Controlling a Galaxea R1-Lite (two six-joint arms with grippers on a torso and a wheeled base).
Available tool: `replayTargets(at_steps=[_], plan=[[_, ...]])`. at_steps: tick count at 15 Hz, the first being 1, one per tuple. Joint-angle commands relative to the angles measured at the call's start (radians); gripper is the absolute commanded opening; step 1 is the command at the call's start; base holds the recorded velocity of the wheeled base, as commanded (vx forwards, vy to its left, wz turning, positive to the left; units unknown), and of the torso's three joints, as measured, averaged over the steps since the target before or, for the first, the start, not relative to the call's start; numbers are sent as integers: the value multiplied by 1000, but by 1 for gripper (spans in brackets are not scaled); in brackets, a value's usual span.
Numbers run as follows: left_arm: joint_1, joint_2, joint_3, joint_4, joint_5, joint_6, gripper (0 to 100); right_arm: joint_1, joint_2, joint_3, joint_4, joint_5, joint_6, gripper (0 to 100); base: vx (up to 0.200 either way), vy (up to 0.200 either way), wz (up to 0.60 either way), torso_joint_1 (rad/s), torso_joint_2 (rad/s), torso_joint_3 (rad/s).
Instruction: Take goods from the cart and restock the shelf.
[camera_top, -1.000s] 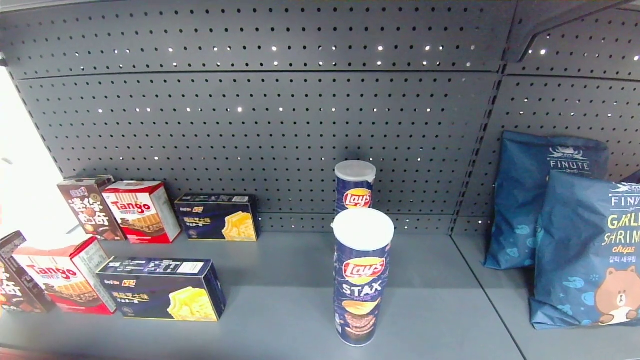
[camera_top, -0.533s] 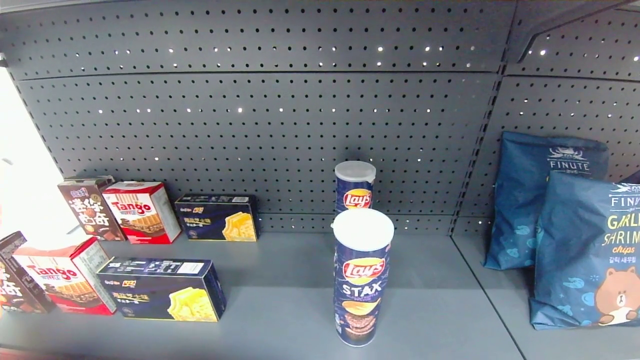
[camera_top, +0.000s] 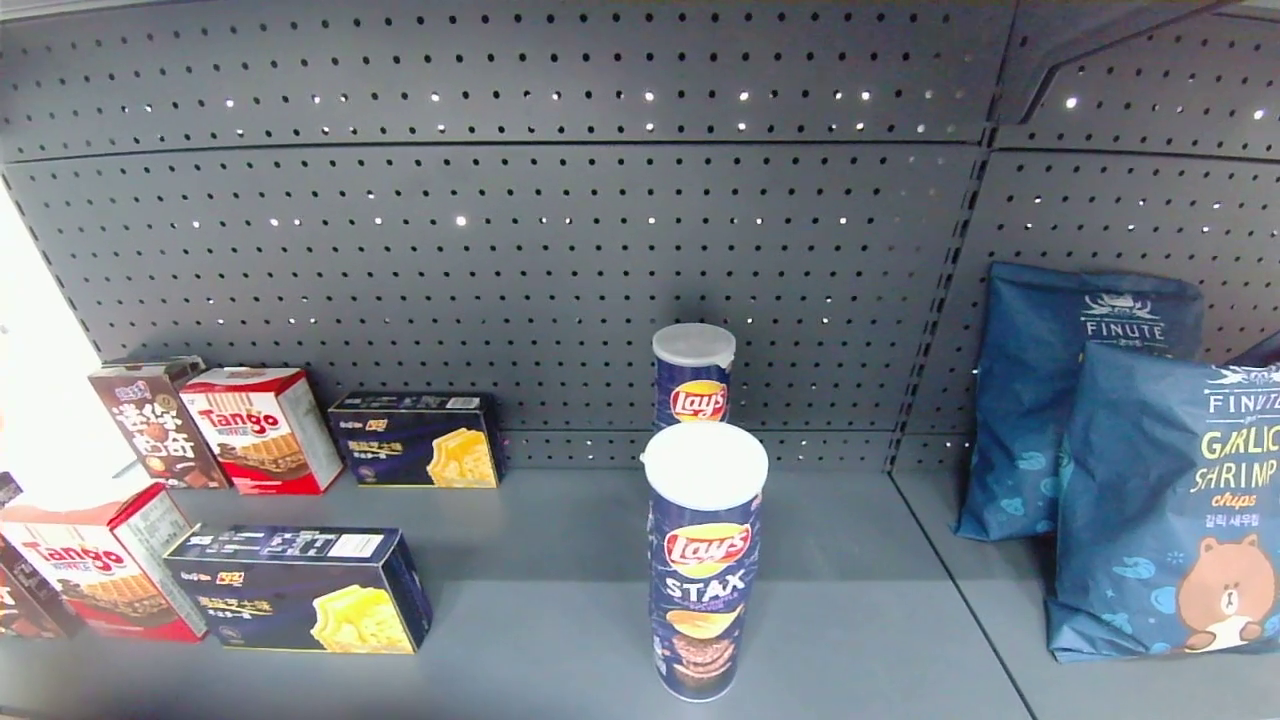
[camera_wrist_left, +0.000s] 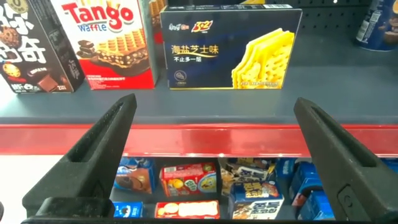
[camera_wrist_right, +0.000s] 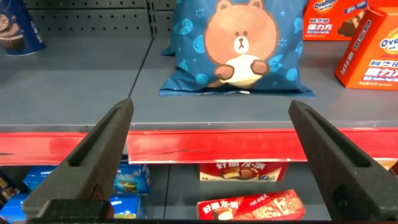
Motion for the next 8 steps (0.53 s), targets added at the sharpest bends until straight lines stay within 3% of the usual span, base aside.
replayTargets(at_steps=[1, 8], plan=[[0, 0, 0, 0, 0, 0, 100, 0, 1, 0, 0, 0, 0, 100, 0, 0, 0, 0, 0, 0], [0, 0, 0, 0, 0, 0, 100, 0, 1, 0, 0, 0, 0, 100, 0, 0, 0, 0, 0, 0]])
